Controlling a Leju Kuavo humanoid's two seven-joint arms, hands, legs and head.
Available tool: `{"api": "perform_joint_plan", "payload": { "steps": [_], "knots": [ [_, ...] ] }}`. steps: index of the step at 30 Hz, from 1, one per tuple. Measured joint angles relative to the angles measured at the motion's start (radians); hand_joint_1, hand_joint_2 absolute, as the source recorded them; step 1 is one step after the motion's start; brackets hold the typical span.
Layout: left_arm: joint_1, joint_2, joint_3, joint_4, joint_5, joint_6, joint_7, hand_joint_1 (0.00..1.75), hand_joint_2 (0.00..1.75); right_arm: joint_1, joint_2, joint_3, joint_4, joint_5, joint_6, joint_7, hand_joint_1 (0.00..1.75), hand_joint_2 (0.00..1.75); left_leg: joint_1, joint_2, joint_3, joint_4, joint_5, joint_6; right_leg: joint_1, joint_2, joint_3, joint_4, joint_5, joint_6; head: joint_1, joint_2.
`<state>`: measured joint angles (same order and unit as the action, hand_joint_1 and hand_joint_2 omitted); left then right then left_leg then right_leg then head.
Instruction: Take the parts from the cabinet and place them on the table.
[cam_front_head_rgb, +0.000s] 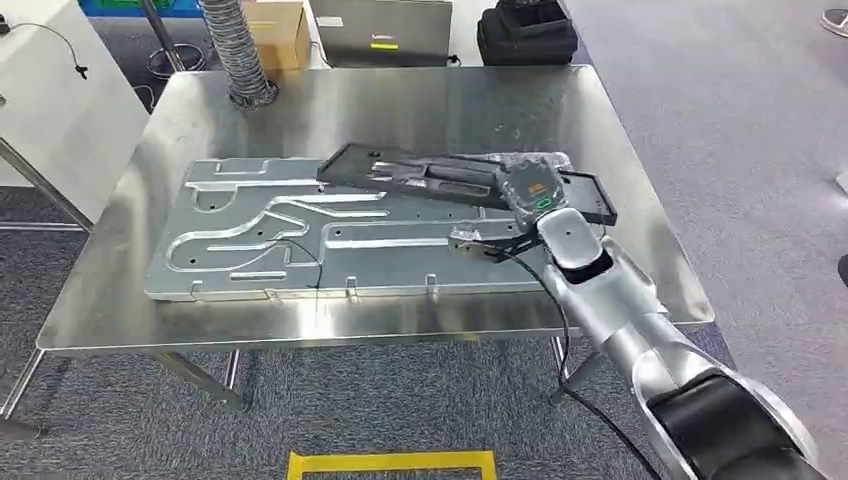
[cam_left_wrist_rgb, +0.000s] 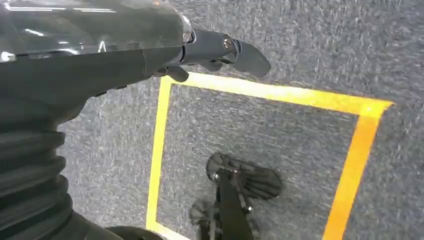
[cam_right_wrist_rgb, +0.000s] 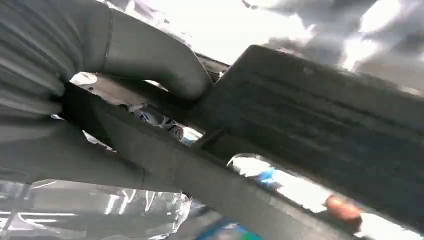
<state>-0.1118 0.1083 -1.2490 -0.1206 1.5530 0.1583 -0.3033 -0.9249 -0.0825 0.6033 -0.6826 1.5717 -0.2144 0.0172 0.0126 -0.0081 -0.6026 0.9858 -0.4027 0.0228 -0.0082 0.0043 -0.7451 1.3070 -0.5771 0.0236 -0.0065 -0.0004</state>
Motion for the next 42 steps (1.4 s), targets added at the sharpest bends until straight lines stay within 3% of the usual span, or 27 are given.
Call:
{"api": "perform_joint_plan", "payload": {
  "steps": [1, 2, 4, 5, 6, 9, 11, 12, 15, 16, 17, 18, 19, 20, 21, 24, 26, 28, 30, 31, 32, 33, 35, 36, 39, 40, 42],
  "knots": [
    [0.003, 0.000, -0.002, 0.000, 0.001, 0.000, -0.002, 0.00, 1.75, -0.012, 0.019, 0.029, 0.047, 0.000, 0.000, -0.003, 1.75, 1.75, 0.001, -0.001, 0.001, 0.002, -0.003, -0.001, -0.004, 0.000, -0.019, 0.021, 0.008, 0.002, 0.000, 0.000],
    [0.003, 0.000, -0.003, 0.000, 0.001, 0.000, -0.005, 0.00, 1.75, -0.023, 0.038, 0.057, 0.082, 0.000, 0.001, -0.003, 1.75, 1.75, 0.001, -0.002, 0.002, 0.004, -0.006, -0.004, -0.007, -0.001, -0.010, -0.011, 0.042, 0.004, 0.000, 0.000],
    [0.002, 0.000, -0.007, 0.000, 0.001, -0.002, -0.012, 0.00, 1.75, -0.047, 0.062, 0.094, 0.124, 0.000, 0.002, -0.008, 1.75, 1.75, 0.003, -0.003, 0.005, 0.015, -0.017, -0.012, -0.012, -0.003, 0.062, -0.181, 0.142, 0.005, 0.000, 0.000],
    [0.002, 0.000, -0.011, 0.000, 0.000, -0.003, -0.015, 0.00, 1.75, -0.055, 0.073, 0.105, 0.139, 0.000, 0.002, -0.011, 1.75, 1.75, 0.003, -0.004, 0.005, 0.021, -0.024, -0.017, -0.014, -0.004, 0.097, -0.261, 0.176, 0.004, 0.000, 0.000],
    [0.001, 0.001, -0.014, 0.000, 0.000, -0.003, -0.016, 0.00, 1.75, -0.067, 0.080, 0.114, 0.152, 0.000, 0.002, -0.012, 1.75, 1.75, -0.003, -0.006, 0.000, 0.027, -0.029, -0.025, -0.008, -0.004, 0.108, -0.278, 0.157, 0.002, 0.000, 0.000],
    [0.002, 0.002, -0.026, 0.000, -0.002, -0.013, -0.030, 0.00, 1.75, -0.099, 0.111, 0.158, 0.221, -0.002, 0.003, -0.031, 1.75, 1.75, 0.001, -0.005, 0.001, 0.023, -0.028, -0.039, -0.001, 0.001, 0.104, -0.280, 0.157, -0.017, 0.000, 0.000],
    [0.001, 0.001, -0.028, 0.000, -0.003, -0.018, -0.042, 0.00, 1.75, -0.101, 0.120, 0.168, 0.237, -0.006, 0.001, -0.042, 1.75, 1.75, 0.005, -0.002, 0.001, 0.033, -0.041, -0.051, -0.007, -0.001, 0.116, -0.294, 0.161, -0.033, 0.000, 0.000],
    [0.001, 0.001, -0.031, 0.000, -0.004, -0.021, -0.053, 0.00, 1.75, -0.103, 0.127, 0.171, 0.249, -0.009, -0.003, -0.051, 0.00, 0.00, 0.005, 0.001, -0.014, 0.073, -0.068, -0.053, -0.007, -0.002, 0.120, -0.296, 0.160, -0.041, 0.000, 0.000],
    [0.001, 0.003, -0.042, 0.000, -0.003, -0.021, -0.072, 0.00, 1.75, -0.092, 0.139, 0.180, 0.282, -0.016, -0.028, -0.068, 0.00, 0.00, 0.006, 0.001, -0.125, 0.300, -0.165, -0.060, -0.002, -0.002, 0.125, -0.296, 0.156, -0.048, 0.000, 0.000],
    [0.002, 0.003, -0.044, 0.000, -0.002, -0.017, -0.075, 0.00, 1.75, -0.083, 0.140, 0.183, 0.289, -0.025, -0.037, -0.073, 0.00, 0.00, 0.006, 0.001, -0.150, 0.341, -0.170, -0.061, -0.001, -0.002, 0.125, -0.295, 0.155, -0.049, 0.000, 0.000],
    [0.003, 0.003, -0.046, 0.000, -0.001, -0.009, -0.078, 0.00, 1.75, -0.073, 0.141, 0.184, 0.293, -0.036, -0.050, -0.077, 0.00, 0.00, 0.006, 0.001, -0.148, 0.328, -0.148, -0.059, 0.001, -0.001, 0.127, -0.295, 0.154, -0.049, 0.000, 0.000],
    [0.003, 0.003, -0.048, 0.000, 0.000, -0.001, -0.078, 0.00, 1.75, -0.067, 0.141, 0.184, 0.298, -0.046, -0.071, -0.079, 0.00, 0.00, 0.006, 0.001, -0.122, 0.268, -0.109, -0.057, 0.002, 0.000, 0.129, -0.294, 0.152, -0.048, 0.000, 0.000],
    [0.003, 0.004, -0.049, 0.000, 0.000, 0.005, -0.078, 0.00, 0.00, -0.065, 0.142, 0.184, 0.300, -0.056, -0.090, -0.084, 0.00, 0.00, 0.006, 0.001, -0.078, 0.177, -0.060, -0.052, 0.002, 0.001, 0.132, -0.293, 0.150, -0.046, 0.000, 0.000],
    [0.002, 0.005, -0.051, 0.000, 0.001, 0.011, -0.079, 0.00, 0.00, -0.064, 0.144, 0.183, 0.303, -0.069, -0.114, -0.088, 0.00, 0.00, 0.006, 0.001, -0.030, 0.082, -0.018, -0.046, 0.002, 0.002, 0.135, -0.292, 0.148, -0.044, 0.000, 0.000],
    [0.002, 0.005, -0.051, 0.000, 0.001, 0.016, -0.081, 0.00, 0.00, -0.064, 0.145, 0.182, 0.305, -0.082, -0.128, -0.096, 0.00, 0.00, 0.002, 0.001, -0.006, 0.036, -0.024, -0.041, 0.007, 0.003, 0.135, -0.290, 0.145, -0.039, 0.000, 0.000],
    [0.002, 0.005, -0.055, 0.000, 0.001, 0.024, -0.086, 0.00, 0.00, -0.056, 0.151, 0.163, 0.308, -0.128, -0.157, -0.136, 0.00, 0.00, -0.004, 0.000, -0.003, 0.029, -0.024, -0.031, 0.006, 0.006, 0.135, -0.293, 0.147, -0.023, 0.000, 0.000],
    [0.002, 0.005, -0.057, 0.000, 0.002, 0.024, -0.087, 0.00, 0.00, -0.053, 0.158, 0.143, 0.308, -0.169, -0.169, -0.171, 0.00, 0.00, 0.006, 0.002, 0.003, 0.015, -0.014, -0.017, 0.005, 0.005, 0.134, -0.289, 0.140, -0.010, 0.000, 0.000],
    [0.001, 0.005, -0.060, 0.000, 0.002, 0.025, -0.088, 0.00, 0.00, -0.054, 0.162, 0.123, 0.308, -0.195, -0.179, -0.192, 0.00, 0.00, 0.005, 0.003, 0.003, 0.013, -0.012, -0.010, 0.004, 0.003, 0.096, -0.200, 0.079, -0.004, 0.000, 0.000],
    [0.002, 0.005, -0.061, 0.000, 0.003, 0.030, -0.091, 0.00, 0.00, -0.038, 0.171, 0.089, 0.302, -0.307, -0.188, -0.286, 0.00, 0.00, 0.004, 0.003, 0.003, 0.013, -0.014, -0.007, 0.002, 0.003, 0.018, -0.030, 0.004, 0.001, 0.000, 0.000],
    [0.002, 0.005, -0.061, 0.000, 0.003, 0.030, -0.091, 0.00, 0.00, -0.024, 0.176, 0.055, 0.290, -0.392, -0.188, -0.358, 0.00, 0.00, 0.004, 0.002, 0.003, 0.013, -0.014, -0.007, 0.001, 0.002, -0.007, 0.022, -0.007, 0.003, 0.000, 0.000],
    [0.004, 0.005, -0.062, 0.000, 0.003, 0.030, -0.091, 0.00, 0.00, -0.011, 0.181, 0.022, 0.273, -0.474, -0.188, -0.419, 0.00, 0.00, 0.004, 0.001, 0.004, 0.014, -0.014, -0.007, -0.001, 0.002, -0.008, 0.019, 0.007, 0.003, 0.000, 0.000],
    [0.005, 0.004, -0.062, 0.000, 0.003, 0.030, -0.092, 0.00, 0.00, -0.001, 0.186, -0.012, 0.248, -0.562, -0.182, -0.478, 0.00, 0.00, 0.004, 0.001, 0.004, 0.015, -0.015, -0.008, -0.003, 0.001, 0.014, -0.029, 0.040, 0.002, 0.000, 0.000],
    [0.004, 0.002, -0.063, 0.000, 0.003, 0.029, -0.095, 0.00, 0.00, 0.018, 0.192, -0.078, 0.161, -0.750, -0.137, -0.565, 0.00, 0.00, 0.004, 0.001, 0.005, 0.022, -0.020, -0.015, -0.005, 0.000, 0.104, -0.211, 0.130, -0.002, 0.000, 0.000],
    [0.004, 0.002, -0.063, 0.000, 0.003, 0.026, -0.097, 0.00, 0.00, 0.029, 0.192, -0.111, 0.102, -0.842, -0.108, -0.576, 0.00, 0.00, 0.004, 0.001, 0.004, 0.025, -0.023, -0.019, -0.004, -0.001, 0.136, -0.282, 0.136, -0.007, 0.000, 0.000],
    [0.007, 0.002, -0.060, 0.000, 0.003, 0.006, -0.113, 0.00, 0.00, 0.087, 0.181, -0.178, -0.071, -1.093, -0.085, -0.609, 0.00, 0.00, -0.001, 0.000, 0.003, 0.025, -0.024, -0.032, 0.006, 0.000, 0.136, -0.286, 0.135, -0.018, 0.000, 0.000],
    [0.010, 0.000, -0.057, 0.000, 0.003, -0.007, -0.122, 0.00, 0.00, 0.108, 0.169, -0.207, -0.154, -1.164, -0.105, -0.613, 0.00, 0.00, 0.000, -0.001, 0.004, 0.021, -0.022, -0.038, 0.007, -0.001, 0.136, -0.287, 0.137, -0.024, 0.000, 0.000],
    [0.014, -0.003, -0.043, 0.000, 0.003, -0.021, -0.134, 0.00, 0.00, 0.150, 0.147, -0.255, -0.305, -1.156, -0.238, -0.610, 0.00, 0.00, 0.001, 0.003, -0.004, 0.044, -0.045, -0.046, -0.004, -0.005, 0.146, -0.302, 0.144, -0.038, 0.000, 0.000]
  ]
}}
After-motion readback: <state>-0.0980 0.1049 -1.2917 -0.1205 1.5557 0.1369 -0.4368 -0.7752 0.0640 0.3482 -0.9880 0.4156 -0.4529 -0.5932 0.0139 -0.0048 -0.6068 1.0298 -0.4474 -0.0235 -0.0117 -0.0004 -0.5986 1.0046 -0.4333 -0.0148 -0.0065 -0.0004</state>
